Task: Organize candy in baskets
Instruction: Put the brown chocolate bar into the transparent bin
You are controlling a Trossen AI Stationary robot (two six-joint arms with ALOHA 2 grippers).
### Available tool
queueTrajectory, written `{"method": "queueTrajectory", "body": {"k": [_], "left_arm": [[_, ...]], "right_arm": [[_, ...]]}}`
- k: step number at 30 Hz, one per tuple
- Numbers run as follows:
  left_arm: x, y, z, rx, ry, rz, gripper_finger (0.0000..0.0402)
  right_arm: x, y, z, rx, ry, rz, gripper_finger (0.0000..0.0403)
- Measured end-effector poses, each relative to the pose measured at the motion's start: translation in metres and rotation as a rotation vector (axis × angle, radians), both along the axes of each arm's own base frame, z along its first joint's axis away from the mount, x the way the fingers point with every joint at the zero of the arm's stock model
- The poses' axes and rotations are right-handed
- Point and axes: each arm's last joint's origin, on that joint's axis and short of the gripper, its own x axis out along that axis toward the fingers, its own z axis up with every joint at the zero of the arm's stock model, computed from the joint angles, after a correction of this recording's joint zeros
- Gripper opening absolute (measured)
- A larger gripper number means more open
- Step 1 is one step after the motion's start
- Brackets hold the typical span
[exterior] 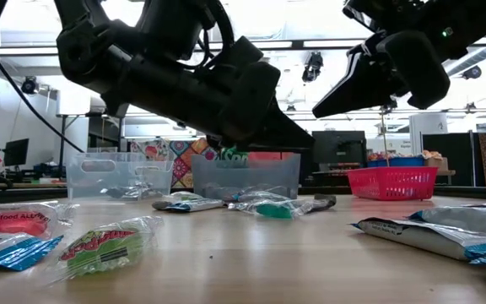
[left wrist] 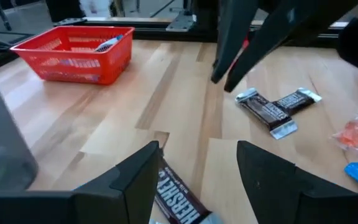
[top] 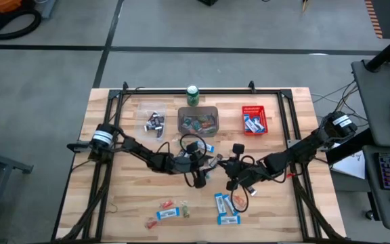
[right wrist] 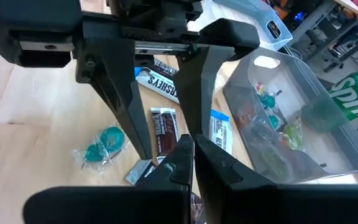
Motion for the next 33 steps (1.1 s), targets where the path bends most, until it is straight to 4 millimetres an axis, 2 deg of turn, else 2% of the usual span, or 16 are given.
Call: {"method": "queueTrajectory", "body": {"k": [7,13,18,22,28,33], "left_arm": [[-0.001,-0.002,-0.003,0.018,0.042,-0.066,0.0180],[-0.001,-0.002,-0.019,0.032,0.084,-0.068,0.0152],[0.000,-0.003,-0.045,0.024,0.113,-0.059,0.0105],[0.000,-0.002,-0.051,0.001,0.113,-0.047,0.0057],[0.000,-0.002,-0.053,0.005,0.134,-0.046,0.0010],[-0.001,-0.002,-0.053,0.006,0.140,-0.045,0.0002]], "right_arm": [[-0.004,-0.004,-0.006,0.115,0.012,-0.094,0.0008],[-0.014,-0.023,-0.027,0.281,0.025,-0.257,0.0008],[-0.019,-0.046,-0.044,0.530,0.026,-0.379,0.0009],[-0.018,-0.061,-0.048,0.617,-0.033,-0.462,0.0017],[-0.011,-0.071,-0.044,0.742,-0.068,-0.418,0.0076],[-0.009,-0.074,-0.051,0.744,-0.051,-0.446,0.0144]]}}
